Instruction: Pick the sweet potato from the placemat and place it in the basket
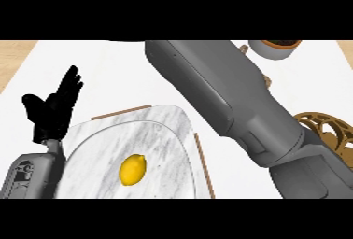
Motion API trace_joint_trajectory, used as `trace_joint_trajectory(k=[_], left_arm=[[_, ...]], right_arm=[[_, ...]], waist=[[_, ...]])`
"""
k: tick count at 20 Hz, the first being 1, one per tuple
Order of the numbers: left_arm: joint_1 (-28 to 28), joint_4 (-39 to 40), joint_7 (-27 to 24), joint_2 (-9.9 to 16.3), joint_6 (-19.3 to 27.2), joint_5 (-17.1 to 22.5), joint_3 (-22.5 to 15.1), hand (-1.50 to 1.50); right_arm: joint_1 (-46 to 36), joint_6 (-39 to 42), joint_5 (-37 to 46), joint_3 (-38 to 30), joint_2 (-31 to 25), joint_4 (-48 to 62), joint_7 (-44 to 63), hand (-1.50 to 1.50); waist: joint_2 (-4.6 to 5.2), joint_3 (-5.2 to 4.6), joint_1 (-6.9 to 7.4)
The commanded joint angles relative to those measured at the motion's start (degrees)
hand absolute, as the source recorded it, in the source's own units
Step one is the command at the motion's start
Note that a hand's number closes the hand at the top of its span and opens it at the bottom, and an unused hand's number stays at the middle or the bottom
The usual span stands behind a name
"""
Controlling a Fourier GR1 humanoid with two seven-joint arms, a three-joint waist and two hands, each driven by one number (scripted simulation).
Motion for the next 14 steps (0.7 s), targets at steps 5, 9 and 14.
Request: trace_joint_trajectory(k=[5, 9, 14], left_arm=[[1.33, -1.28, 0.48, -0.35, 0.35, -0.27, -0.08, 0.0], [1.86, -4.04, 2.08, -0.22, 0.79, -0.22, 0.14, 0.0], [2.25, 2.15, -2.93, 0.43, 0.37, -0.34, 2.2, 0.0]], right_arm=[[0.22, -3.11, -3.07, -2.39, 0.17, 9.21, 2.41, 1.5], [0.07, -2.86, -5.84, -3.95, 0.16, 9.17, -0.56, 1.5], [4.66, -4.79, -7.94, -7.55, 0.17, 6.61, -7.94, 1.5]], waist=[[-0.1, 0.09, -1.09], [-0.32, 0.13, -1.56], [-0.4, 0.15, -3.16]])
